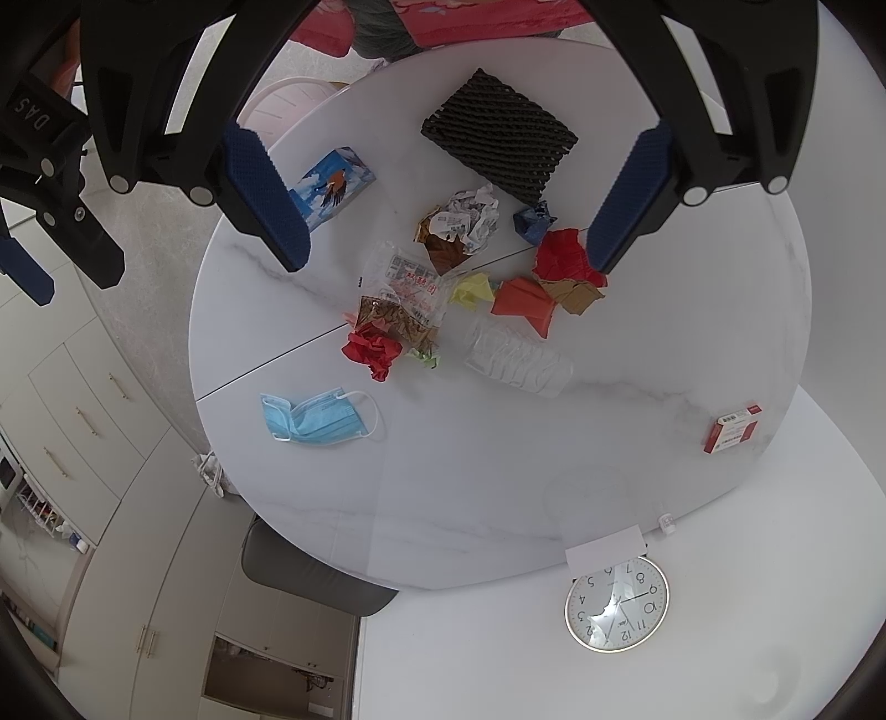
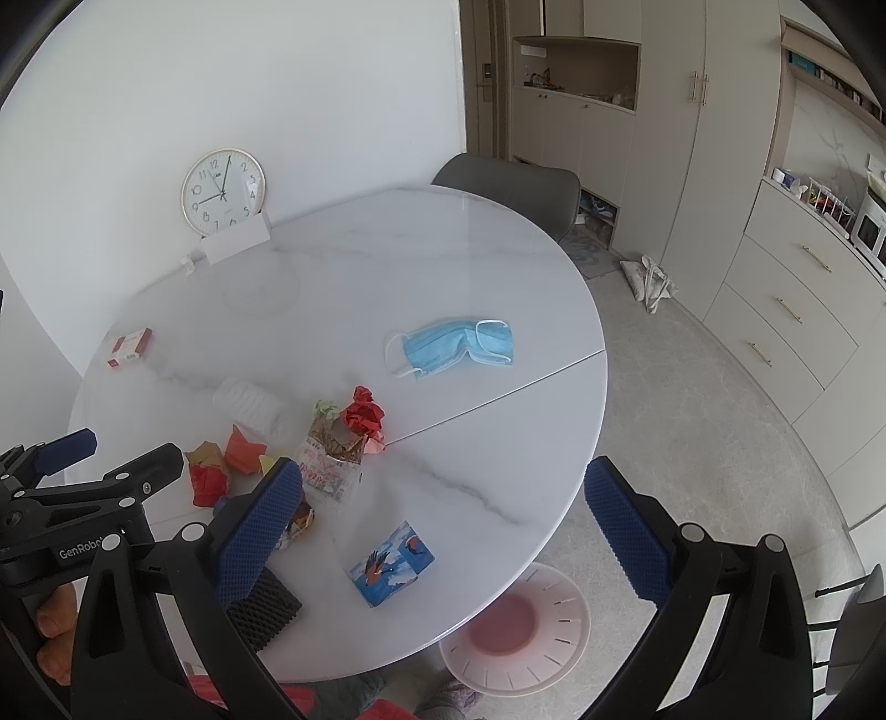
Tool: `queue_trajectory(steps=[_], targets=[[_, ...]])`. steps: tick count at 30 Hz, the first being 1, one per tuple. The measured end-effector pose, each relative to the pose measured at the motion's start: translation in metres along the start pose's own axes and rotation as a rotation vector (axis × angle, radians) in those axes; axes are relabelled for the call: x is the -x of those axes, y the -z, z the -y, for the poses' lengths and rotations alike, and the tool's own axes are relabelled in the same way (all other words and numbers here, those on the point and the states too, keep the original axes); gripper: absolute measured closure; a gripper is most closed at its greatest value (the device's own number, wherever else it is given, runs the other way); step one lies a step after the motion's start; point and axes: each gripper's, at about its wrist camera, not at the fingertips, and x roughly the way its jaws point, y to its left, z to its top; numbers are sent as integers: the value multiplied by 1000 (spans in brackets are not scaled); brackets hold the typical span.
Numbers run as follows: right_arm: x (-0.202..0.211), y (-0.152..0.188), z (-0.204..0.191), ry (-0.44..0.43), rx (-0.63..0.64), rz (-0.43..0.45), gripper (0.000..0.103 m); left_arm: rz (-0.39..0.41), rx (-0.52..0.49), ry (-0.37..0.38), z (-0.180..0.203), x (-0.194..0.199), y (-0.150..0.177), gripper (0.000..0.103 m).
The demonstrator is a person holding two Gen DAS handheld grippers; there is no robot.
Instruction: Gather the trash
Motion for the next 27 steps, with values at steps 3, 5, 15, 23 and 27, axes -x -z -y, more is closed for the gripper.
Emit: queue_trajectory(steps=[3, 5, 15, 23, 27], targets=[[-3, 1, 0, 1, -6, -7, 2, 4, -26, 8, -1, -2, 0, 7], [-8, 7, 2, 0, -26, -23, 2, 12, -57, 31, -7, -6, 1, 7], [-53, 42, 2, 9, -122, -160, 2, -63, -371, 134, -58, -77, 38, 7], [-87, 65, -20, 40, -135, -288, 2, -221, -494, 291, -97, -146, 85, 7], [-100, 71, -35, 58, -121, -333, 2, -259, -552, 373, -98, -169, 98, 10]])
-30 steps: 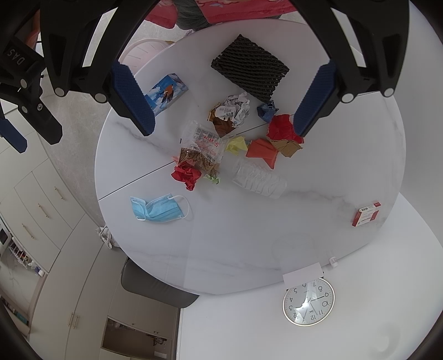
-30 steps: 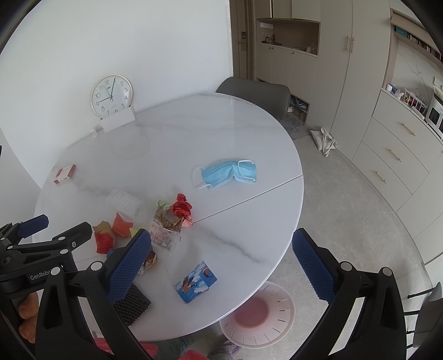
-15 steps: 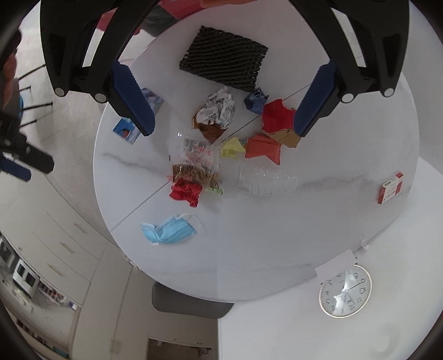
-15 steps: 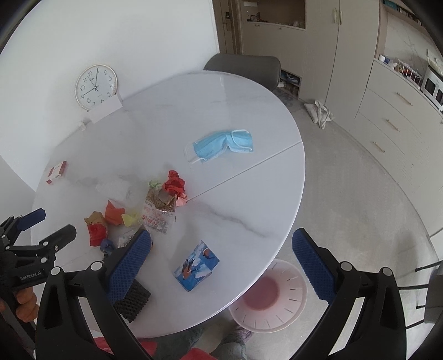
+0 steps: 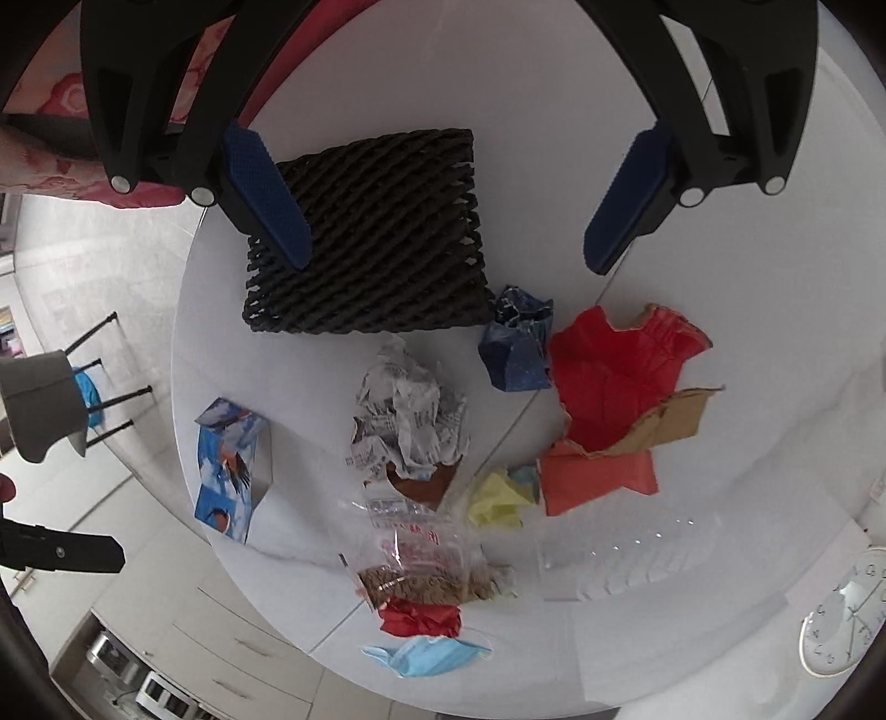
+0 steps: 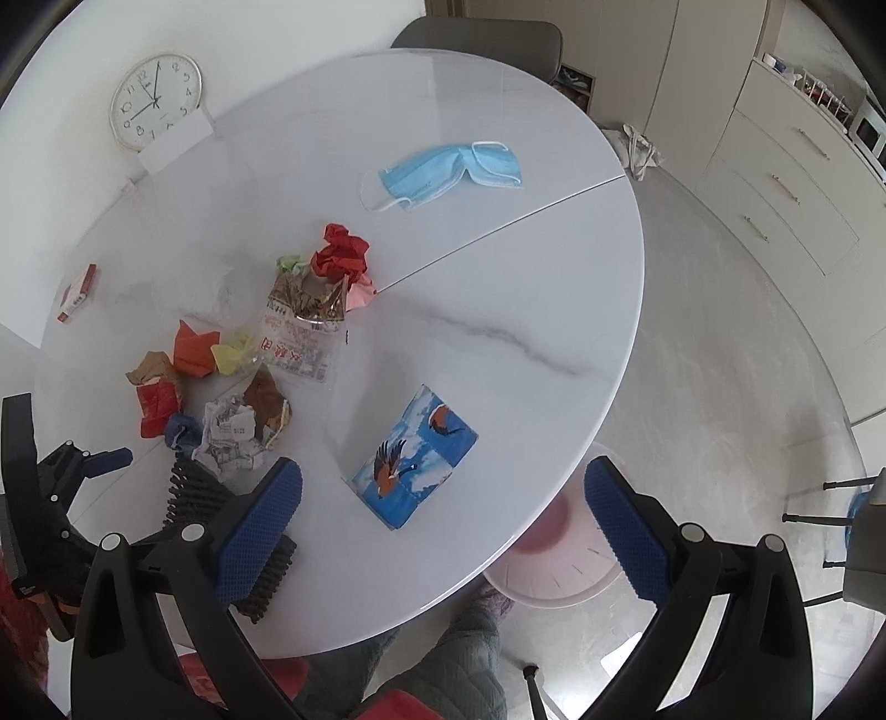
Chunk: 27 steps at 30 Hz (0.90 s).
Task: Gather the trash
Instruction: 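Grasp the black mesh pad with the left tool and lift it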
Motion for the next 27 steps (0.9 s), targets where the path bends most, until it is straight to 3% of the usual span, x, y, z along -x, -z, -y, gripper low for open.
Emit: queue_trajectory(steps=[10, 13, 15, 19, 27], targets=[[-2, 5, -12, 43, -22, -14, 2, -39, -1, 154, 0, -30, 12, 48], [0, 6, -8, 51, -41, -11, 2, -47, 7, 142, 3, -34, 15, 66], [0, 4, -5, 52, -47, -5, 2, -48, 41, 141, 1, -36, 17, 70], [-1, -2, -1, 53, -52, 2, 2, -34, 115, 158, -8, -29, 17, 88], [-14, -33, 5, 33, -32, 11, 2, 27, 195, 154, -18, -6, 28, 97]])
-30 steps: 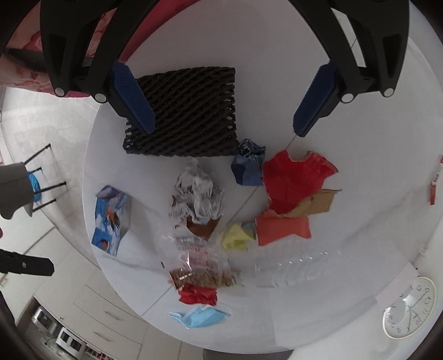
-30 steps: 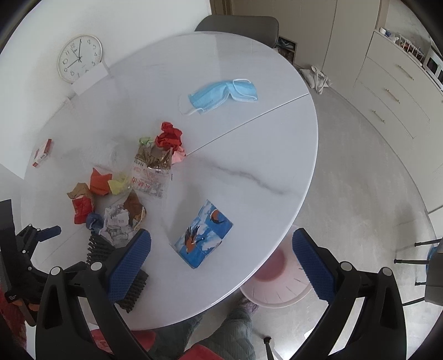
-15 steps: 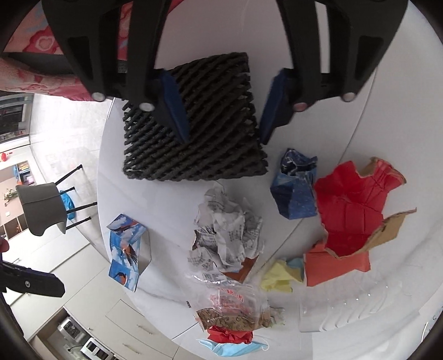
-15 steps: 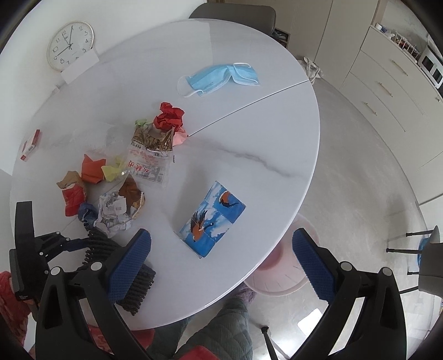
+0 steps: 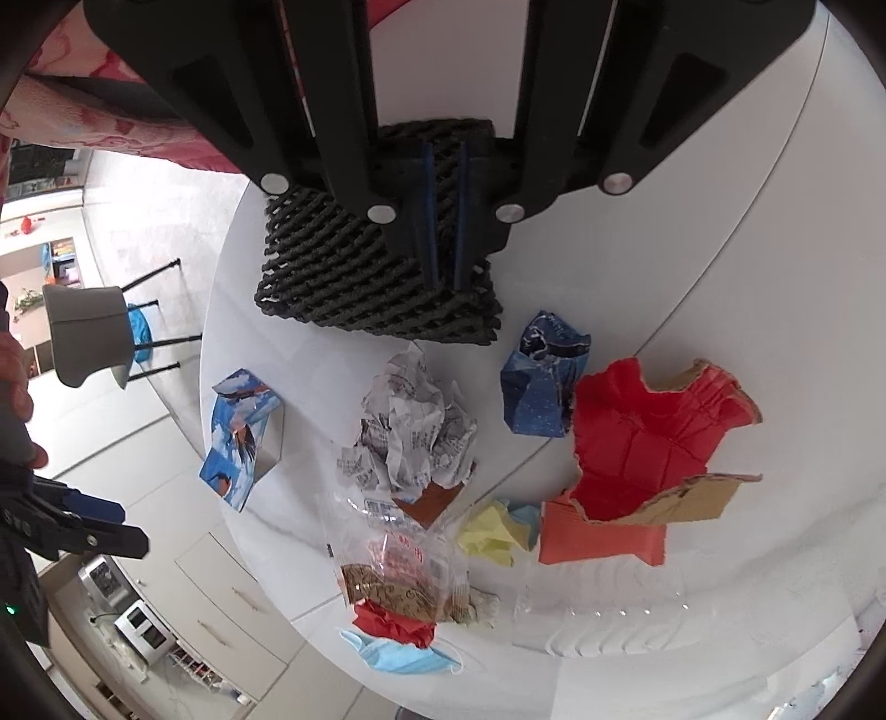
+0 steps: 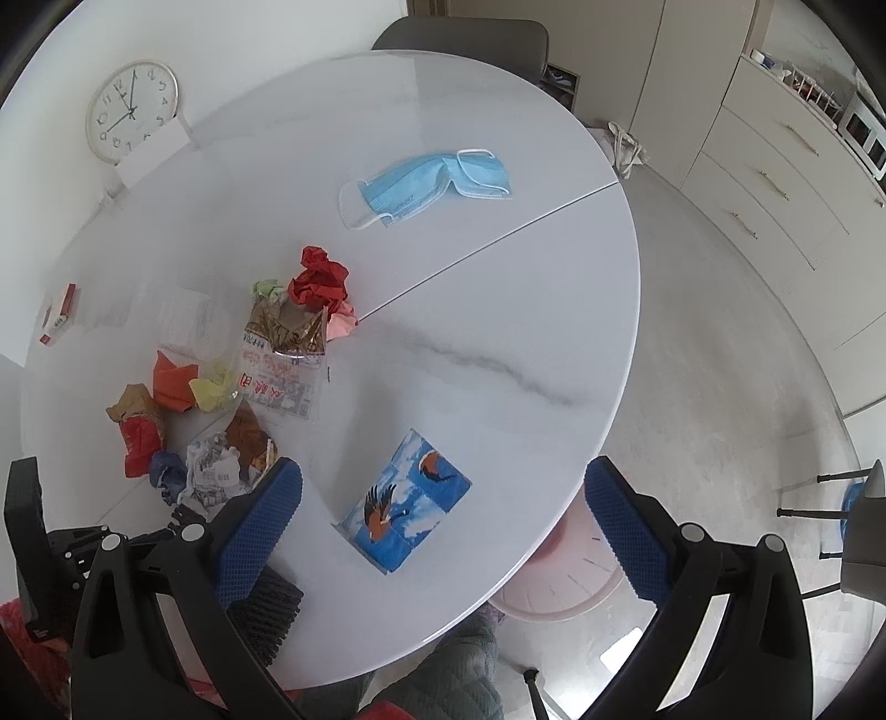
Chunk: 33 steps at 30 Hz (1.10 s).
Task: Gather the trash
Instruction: 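Grasp the black mesh pad with the left tool and lift it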
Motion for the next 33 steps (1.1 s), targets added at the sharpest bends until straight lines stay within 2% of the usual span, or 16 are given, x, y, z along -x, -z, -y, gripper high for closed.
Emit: queue_trajectory(steps=[4, 6, 9, 11, 14, 17, 22, 27, 33], targets=[[-6, -11, -3, -12, 25, 0, 2, -1, 8, -4, 2, 3, 0, 97], [-8, -14, -4, -16, 43, -3, 2, -15, 6, -18, 4, 2, 0, 94], [-9, -14, -4, -28, 56, -12, 2, -35, 44, -43, 2, 1, 2, 70], [-11, -13, -2, -35, 66, -22, 2, -21, 74, -66, 1, 4, 4, 48], [-14, -11, 0, -48, 85, -35, 2, -8, 141, -98, 2, 6, 9, 36], [-15, -11, 2, -69, 114, -39, 2, -18, 250, -113, 3, 5, 18, 33], [-16, -8, 7, -108, 179, -47, 2, 5, 504, -144, 10, 4, 41, 33], [-18, -4, 17, -149, 249, -56, 2, 56, 743, -235, 27, -3, 55, 36], [-16, 2, 31, -180, 300, -54, 2, 98, 921, -244, 40, -23, 59, 41]])
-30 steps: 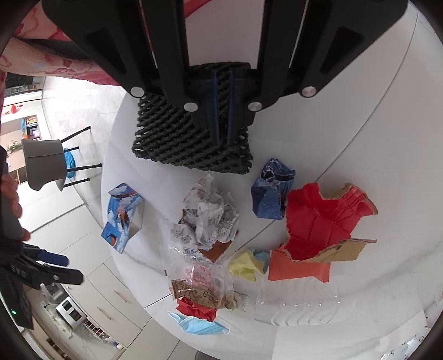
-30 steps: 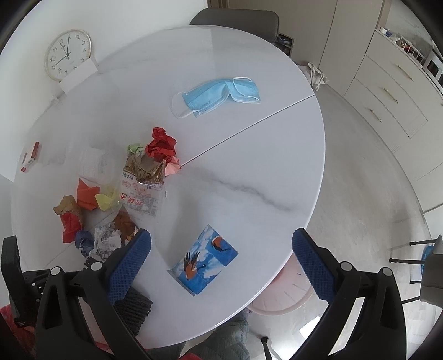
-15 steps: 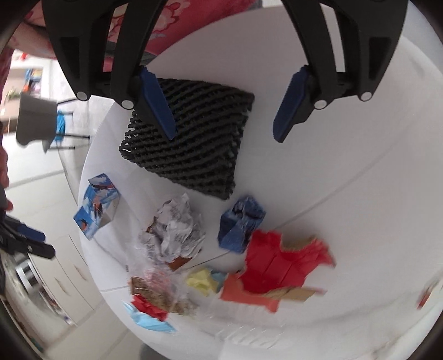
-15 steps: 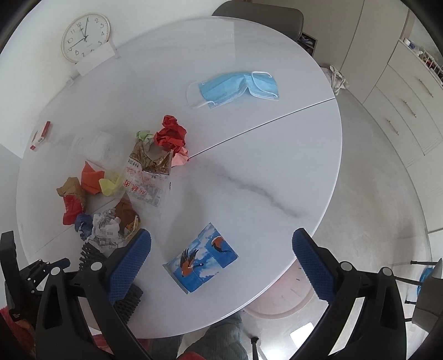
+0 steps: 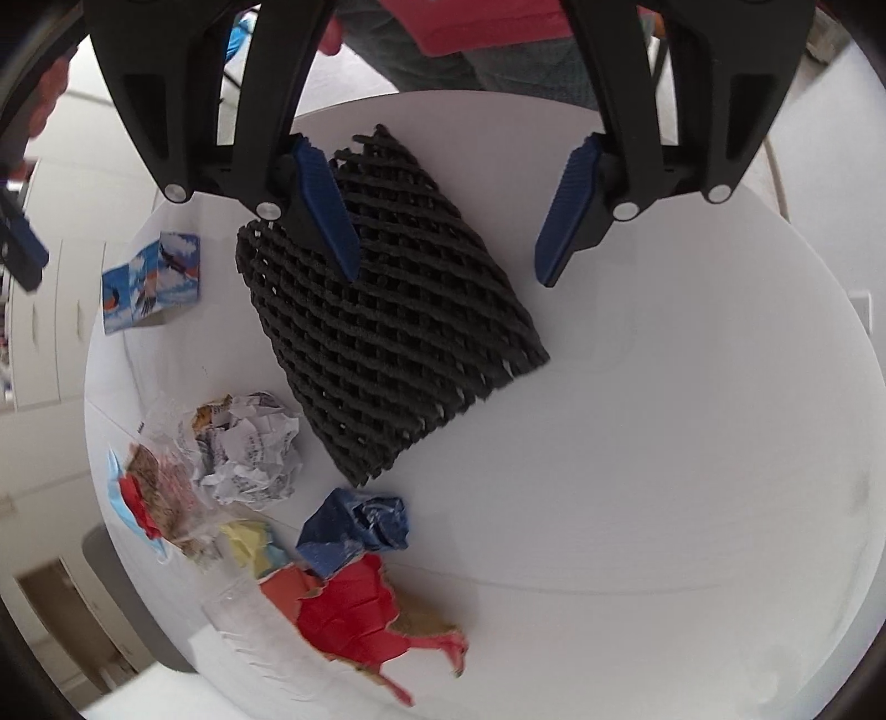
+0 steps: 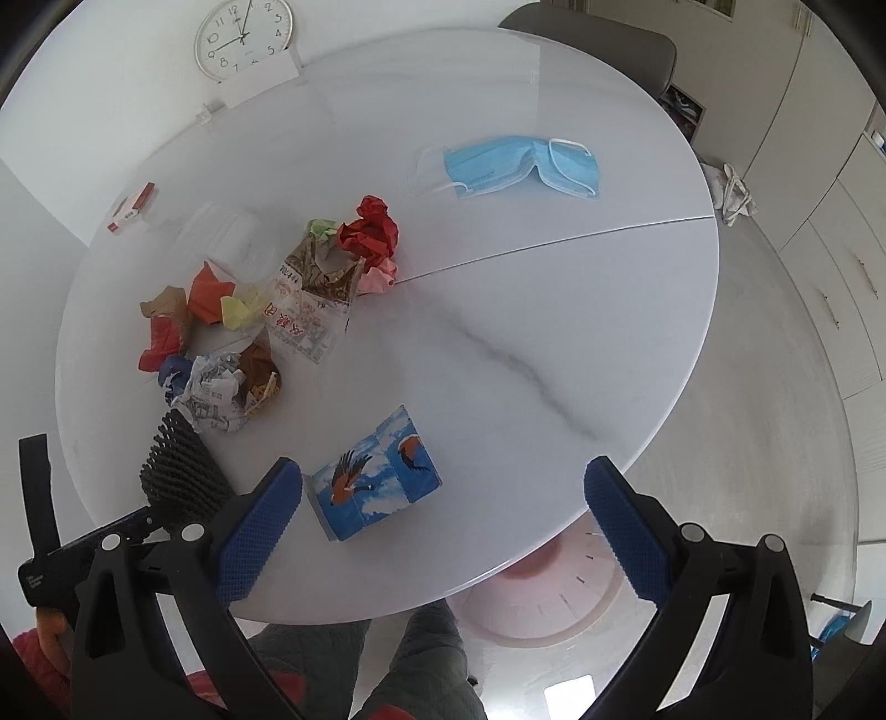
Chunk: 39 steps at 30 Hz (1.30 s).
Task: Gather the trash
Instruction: 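Grasp the black mesh pad with the left tool and lift it, then drop the blue face mask into the bin with the right tool while the left carries the pad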
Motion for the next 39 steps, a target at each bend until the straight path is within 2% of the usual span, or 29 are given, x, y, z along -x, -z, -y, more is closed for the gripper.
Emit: queue_trajectory(steps=[3, 5, 8, 9, 11, 13, 19, 22, 24, 27, 29, 31, 34, 37, 39], targets=[[3, 4, 6, -1, 8, 4, 2, 23, 31, 16, 7, -3, 8, 47], [6, 6, 10, -2, 10, 5, 2, 38, 49, 8, 9, -4, 10, 60], [9, 9, 15, 1, 9, 7, 2, 52, 58, -22, 18, -6, 13, 75], [10, 10, 17, 2, 6, 8, 2, 56, 54, -32, 21, -7, 13, 77], [10, 10, 19, 4, -1, 11, 2, 64, 52, -31, 25, -6, 12, 89], [10, 8, 21, 9, -11, 12, 2, 76, 30, -51, 31, -3, 11, 91], [5, -17, 23, 15, -39, 41, 2, 144, -60, -99, 43, 30, -2, 92], [-4, -51, 24, 10, -74, 85, 2, 203, -122, -119, 46, 58, -11, 92], [-16, -81, 31, -9, -142, 120, 2, 257, -173, -122, 43, 78, -26, 92], [-39, -122, 45, -32, -243, 155, 2, 333, -255, -80, 36, 107, -56, 92], [-62, -152, 55, 22, -271, 165, 2, 358, -300, -49, 38, 122, -67, 92], [-90, -183, 59, 102, -228, 150, 8, 374, -351, -11, 43, 132, -80, 92], [-124, -214, 64, 170, -169, 118, 15, 381, -421, 46, 50, 144, -99, 92], [-151, -233, 67, 180, -148, 81, 25, 377, -488, 80, 66, 139, -120, 92], [-162, -238, 65, 183, -131, 61, 44, 374, -526, 89, 78, 132, -132, 92]])
